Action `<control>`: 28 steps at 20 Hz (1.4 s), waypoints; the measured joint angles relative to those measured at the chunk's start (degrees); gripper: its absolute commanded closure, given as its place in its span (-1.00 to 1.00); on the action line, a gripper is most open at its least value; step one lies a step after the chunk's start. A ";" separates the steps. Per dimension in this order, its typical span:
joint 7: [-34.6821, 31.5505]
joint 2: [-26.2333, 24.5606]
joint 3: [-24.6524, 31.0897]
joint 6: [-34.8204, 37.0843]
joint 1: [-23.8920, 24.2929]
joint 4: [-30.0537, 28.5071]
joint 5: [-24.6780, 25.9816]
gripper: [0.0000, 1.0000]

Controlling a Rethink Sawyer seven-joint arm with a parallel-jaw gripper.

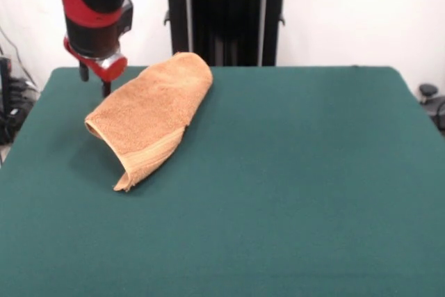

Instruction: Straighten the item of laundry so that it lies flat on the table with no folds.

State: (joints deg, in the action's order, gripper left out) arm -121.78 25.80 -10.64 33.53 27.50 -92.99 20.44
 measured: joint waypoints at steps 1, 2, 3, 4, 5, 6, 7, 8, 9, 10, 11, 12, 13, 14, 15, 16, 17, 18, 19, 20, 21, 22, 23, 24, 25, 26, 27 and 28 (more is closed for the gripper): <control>0.00 -0.44 0.02 0.00 -0.02 0.01 0.15 -1.00; 0.00 -0.75 0.01 0.00 -0.01 0.01 0.27 -1.00; 0.00 -1.06 0.01 0.00 0.00 0.01 0.38 -1.00; 0.00 -1.29 0.01 0.00 -0.02 0.01 0.43 -1.00; 0.00 -1.60 0.01 0.00 -0.10 0.02 0.42 -1.00; 0.00 -1.77 0.02 0.00 -0.19 0.01 0.42 -1.00; 0.00 -1.97 0.01 0.00 -0.38 0.01 0.42 -1.00; 0.00 -2.06 0.01 0.00 -0.54 0.02 0.40 -1.00; 0.00 -2.11 0.01 0.00 -0.63 0.02 0.40 -1.00; 0.00 -2.37 0.00 0.00 -1.14 0.02 0.40 -1.00; 0.00 -2.55 0.00 0.00 -1.53 0.02 0.40 -1.00; 0.00 -2.62 0.00 0.00 -1.71 0.02 0.40 -1.00; 0.00 -2.76 0.01 0.00 -2.08 0.02 0.40 -1.00; 0.00 -2.91 0.00 0.00 -2.60 0.02 0.40 -1.00; 0.00 -3.05 -0.02 0.05 -3.76 0.02 0.32 -1.00; 0.00 -3.05 -0.02 0.16 -4.34 0.02 0.21 -1.00; 0.00 -3.04 -0.02 0.28 -4.78 0.03 0.05 -1.00; 0.00 -3.04 -0.04 0.73 -5.99 0.02 -0.57 -1.00; 0.00 -3.05 -0.06 1.06 -6.77 0.03 -1.13 -1.00; 0.00 -3.06 -0.08 1.35 -7.58 0.04 -1.76 -1.00; 0.00 -3.07 -0.11 1.47 -7.91 0.04 -2.02 -1.00; 0.00 -3.09 -0.15 1.62 -8.41 0.06 -2.39 -1.00; 0.00 -3.26 -0.45 2.09 -10.24 0.22 -3.61 -1.00; 0.00 -3.33 -0.58 2.28 -10.83 0.28 -4.00 -1.00; 0.00 -3.44 -0.81 2.65 -11.81 0.41 -4.69 -1.00; 0.00 -3.58 -1.14 3.21 -12.97 0.58 -5.49 -1.00; 0.00 -3.70 -1.48 3.80 -13.90 0.76 -6.23 -1.00; 0.00 -3.80 -1.82 4.47 -14.81 0.95 -6.98 -1.00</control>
State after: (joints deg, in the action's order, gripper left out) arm -121.78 22.00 -12.47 37.99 12.70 -92.04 13.47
